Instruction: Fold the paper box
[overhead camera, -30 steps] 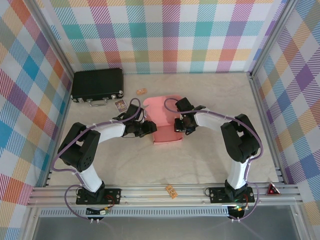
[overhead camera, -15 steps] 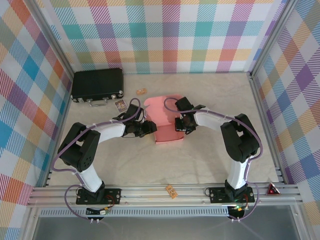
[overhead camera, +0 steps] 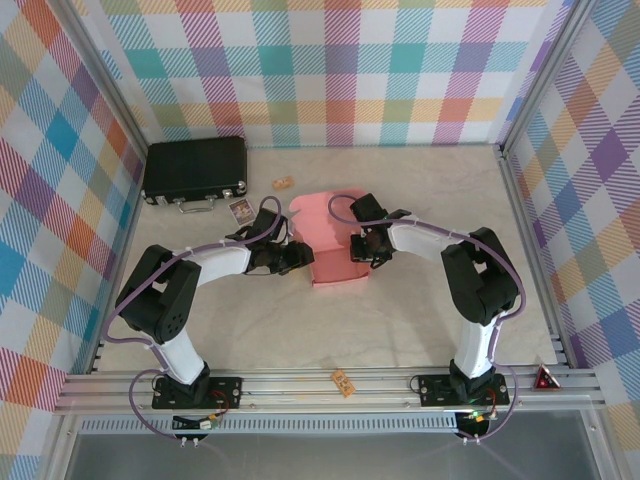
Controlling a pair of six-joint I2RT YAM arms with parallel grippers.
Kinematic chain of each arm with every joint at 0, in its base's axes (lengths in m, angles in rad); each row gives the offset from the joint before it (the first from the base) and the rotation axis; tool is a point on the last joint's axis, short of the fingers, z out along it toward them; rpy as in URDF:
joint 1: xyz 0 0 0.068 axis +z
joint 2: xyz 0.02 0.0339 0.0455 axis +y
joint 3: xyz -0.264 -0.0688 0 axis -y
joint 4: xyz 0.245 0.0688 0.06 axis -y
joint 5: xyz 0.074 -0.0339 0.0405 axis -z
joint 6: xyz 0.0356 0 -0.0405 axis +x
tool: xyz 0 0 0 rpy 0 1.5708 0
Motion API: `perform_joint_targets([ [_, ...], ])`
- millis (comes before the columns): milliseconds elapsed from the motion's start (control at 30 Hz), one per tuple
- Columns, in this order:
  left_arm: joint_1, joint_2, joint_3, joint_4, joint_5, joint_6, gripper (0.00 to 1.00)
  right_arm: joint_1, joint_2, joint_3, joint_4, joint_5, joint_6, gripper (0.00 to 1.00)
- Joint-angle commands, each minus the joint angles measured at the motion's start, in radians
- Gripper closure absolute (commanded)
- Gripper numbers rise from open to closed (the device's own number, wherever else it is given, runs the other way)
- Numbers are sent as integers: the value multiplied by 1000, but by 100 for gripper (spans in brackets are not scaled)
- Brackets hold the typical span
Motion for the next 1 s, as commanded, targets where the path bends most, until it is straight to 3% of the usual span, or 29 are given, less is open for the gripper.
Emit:
perform_joint_targets([
  [0, -10, 9, 10, 5, 18, -1, 56, 7, -43, 9, 2, 24, 19, 67],
  [333, -10, 9, 11, 1, 17, 0, 56, 7, -90, -14, 30, 16, 30, 64],
  [900, -12, 11, 14, 0, 16, 0, 56, 3, -21, 0, -4, 36, 14, 72],
  [967, -12, 10, 16, -2, 16, 1, 56, 3, -18, 1, -4, 37, 12, 77],
])
